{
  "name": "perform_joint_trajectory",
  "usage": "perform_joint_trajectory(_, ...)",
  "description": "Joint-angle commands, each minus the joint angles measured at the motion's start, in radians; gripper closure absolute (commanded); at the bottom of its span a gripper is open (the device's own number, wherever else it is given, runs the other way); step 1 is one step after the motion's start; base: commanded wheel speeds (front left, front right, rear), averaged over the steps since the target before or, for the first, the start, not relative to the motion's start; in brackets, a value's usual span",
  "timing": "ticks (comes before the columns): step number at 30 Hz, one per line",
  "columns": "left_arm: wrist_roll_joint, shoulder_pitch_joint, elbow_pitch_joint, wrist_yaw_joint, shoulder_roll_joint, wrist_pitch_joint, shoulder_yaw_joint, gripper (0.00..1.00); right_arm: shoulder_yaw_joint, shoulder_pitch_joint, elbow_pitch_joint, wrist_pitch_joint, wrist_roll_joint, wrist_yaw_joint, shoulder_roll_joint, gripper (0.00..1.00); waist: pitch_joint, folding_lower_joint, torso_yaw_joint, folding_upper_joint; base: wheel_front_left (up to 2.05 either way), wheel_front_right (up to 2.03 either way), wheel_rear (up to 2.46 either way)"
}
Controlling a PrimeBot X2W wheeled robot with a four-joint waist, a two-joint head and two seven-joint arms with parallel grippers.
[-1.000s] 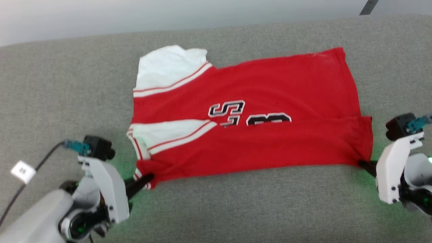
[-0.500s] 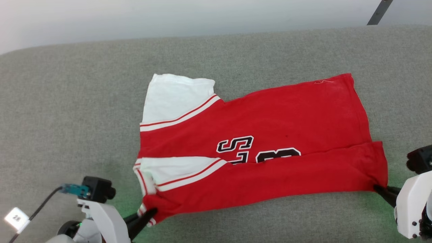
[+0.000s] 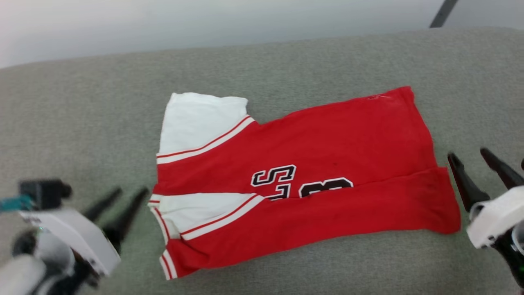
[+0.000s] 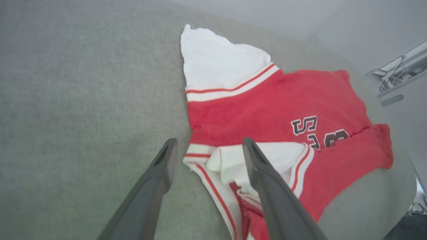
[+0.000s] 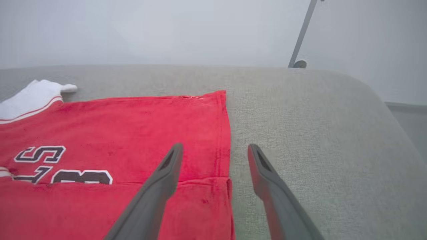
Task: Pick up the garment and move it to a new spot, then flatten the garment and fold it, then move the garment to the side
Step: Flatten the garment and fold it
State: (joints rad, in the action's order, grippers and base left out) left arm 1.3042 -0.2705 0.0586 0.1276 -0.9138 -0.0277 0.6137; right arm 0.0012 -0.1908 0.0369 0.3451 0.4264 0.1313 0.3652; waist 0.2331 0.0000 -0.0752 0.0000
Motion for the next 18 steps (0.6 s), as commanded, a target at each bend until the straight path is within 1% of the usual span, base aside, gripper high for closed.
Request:
perform_joint_trajectory(1, -0.021, -0.044, -0.012, -0.004, -0.012, 0.019, -0.023, 0.0, -0.006, -0.028, -0.009, -0.052, -0.021, -0.001, -0.033, 0.0, 0.014, 0.0, -0.032, 0.0, 0.0, 0.0, 0.0)
perform_joint_trajectory(4, -0.059, -0.112, -0.051, -0.001, -0.004, 0.05, -0.049, 0.0, 0.001, -0.063, -0.021, -0.143, -0.044, -0.001, -0.089, 0.0, 0.033, 0.0, -0.072, 0.0, 0.0, 0.0, 0.0)
perform_joint_trajectory(5, -0.086, -0.146, -0.072, -0.003, -0.015, 0.058, -0.056, 0.0, 0.013, -0.075, -0.023, -0.172, -0.051, -0.001, -0.104, 0.0, 0.042, 0.0, -0.092, 0.0, 0.0, 0.0, 0.0)
perform_joint_trajectory(6, -0.11, -0.182, -0.096, -0.009, -0.015, 0.059, -0.055, 0.0, 0.025, -0.081, -0.028, -0.198, -0.052, -0.001, -0.115, 0.0, 0.049, 0.0, -0.107, 0.0, 0.0, 0.0, 0.0)
perform_joint_trajectory(9, -0.135, -0.279, -0.18, -0.045, 0.018, 0.036, -0.046, 0.0, 0.059, -0.089, -0.049, -0.263, -0.047, -0.001, -0.142, 0.0, 0.069, 0.0, -0.157, 0.0, 0.0, 0.0, 0.0)
perform_joint_trajectory(12, -0.157, -0.379, -0.286, -0.087, 0.033, -0.02, -0.023, 0.0, 0.101, -0.099, -0.068, -0.302, -0.035, -0.001, -0.158, 0.0, 0.087, 0.0, -0.213, 0.0, 0.0, 0.0, 0.0)
perform_joint_trajectory(16, -0.167, -0.495, -0.446, -0.146, 0.056, -0.13, 0.015, 0.0, 0.148, -0.109, -0.087, -0.332, -0.018, -0.001, -0.165, 0.0, 0.106, 0.0, -0.284, 0.0, 0.0, 0.0, 0.0)
perform_joint_trajectory(18, -0.164, -0.542, -0.536, -0.159, 0.054, -0.206, 0.033, 0.0, 0.173, -0.112, -0.097, -0.335, -0.004, -0.001, -0.17, 0.0, 0.117, 0.0, -0.321, 0.0, 0.0, 0.0, 0.0)
